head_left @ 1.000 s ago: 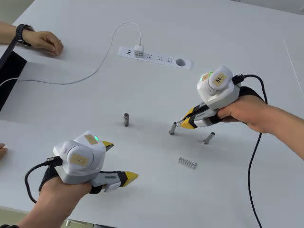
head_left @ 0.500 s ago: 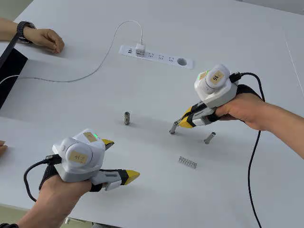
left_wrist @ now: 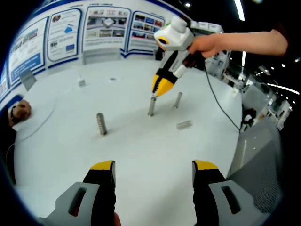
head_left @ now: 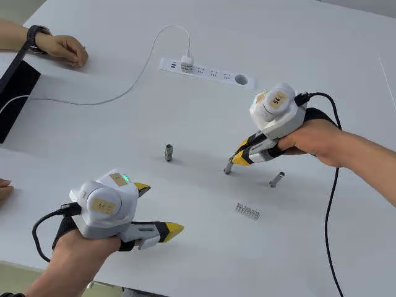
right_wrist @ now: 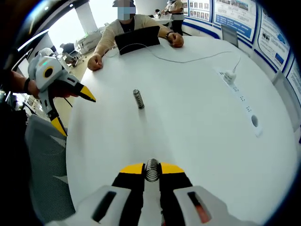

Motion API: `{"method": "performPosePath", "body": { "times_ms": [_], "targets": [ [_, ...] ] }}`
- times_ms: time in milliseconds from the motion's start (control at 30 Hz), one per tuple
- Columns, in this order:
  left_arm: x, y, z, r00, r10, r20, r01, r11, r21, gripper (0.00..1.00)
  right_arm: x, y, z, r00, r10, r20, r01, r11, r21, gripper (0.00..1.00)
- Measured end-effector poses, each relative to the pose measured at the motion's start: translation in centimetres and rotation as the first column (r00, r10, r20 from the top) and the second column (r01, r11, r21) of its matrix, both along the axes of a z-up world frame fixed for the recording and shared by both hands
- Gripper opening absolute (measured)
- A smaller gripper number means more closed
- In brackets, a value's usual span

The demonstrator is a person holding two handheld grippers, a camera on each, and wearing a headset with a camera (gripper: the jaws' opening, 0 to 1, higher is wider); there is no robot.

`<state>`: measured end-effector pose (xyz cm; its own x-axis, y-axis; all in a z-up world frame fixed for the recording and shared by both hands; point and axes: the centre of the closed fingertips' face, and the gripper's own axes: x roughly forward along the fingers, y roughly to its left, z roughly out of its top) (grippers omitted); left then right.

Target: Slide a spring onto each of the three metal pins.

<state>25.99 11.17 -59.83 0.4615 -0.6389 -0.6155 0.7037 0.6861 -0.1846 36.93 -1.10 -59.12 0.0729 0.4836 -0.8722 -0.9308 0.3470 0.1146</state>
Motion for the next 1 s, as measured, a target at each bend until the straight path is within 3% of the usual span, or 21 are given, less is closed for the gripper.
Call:
{"method": "performPosePath", "body": {
  "times_ms": [600, 1000],
  "targets": [
    [-0.5, -0.5, 0.0, 1.0, -0.005, -0.008, 0.004, 1.0, -0.011, 0.67, -0.2, 0.9, -0.6, 0.999, 0.032, 0.007, -0.032, 0.999, -0.014, 0.13],
    [-0.4, 0.1, 0.0, 1.0, 0.004, -0.012, -0.004, 1.0, -0.008, 0.67, -0.2, 1.2, -1.5, 0.999, 0.052, 0.004, -0.051, 0.998, -0.033, 0.13]
  ]
}}
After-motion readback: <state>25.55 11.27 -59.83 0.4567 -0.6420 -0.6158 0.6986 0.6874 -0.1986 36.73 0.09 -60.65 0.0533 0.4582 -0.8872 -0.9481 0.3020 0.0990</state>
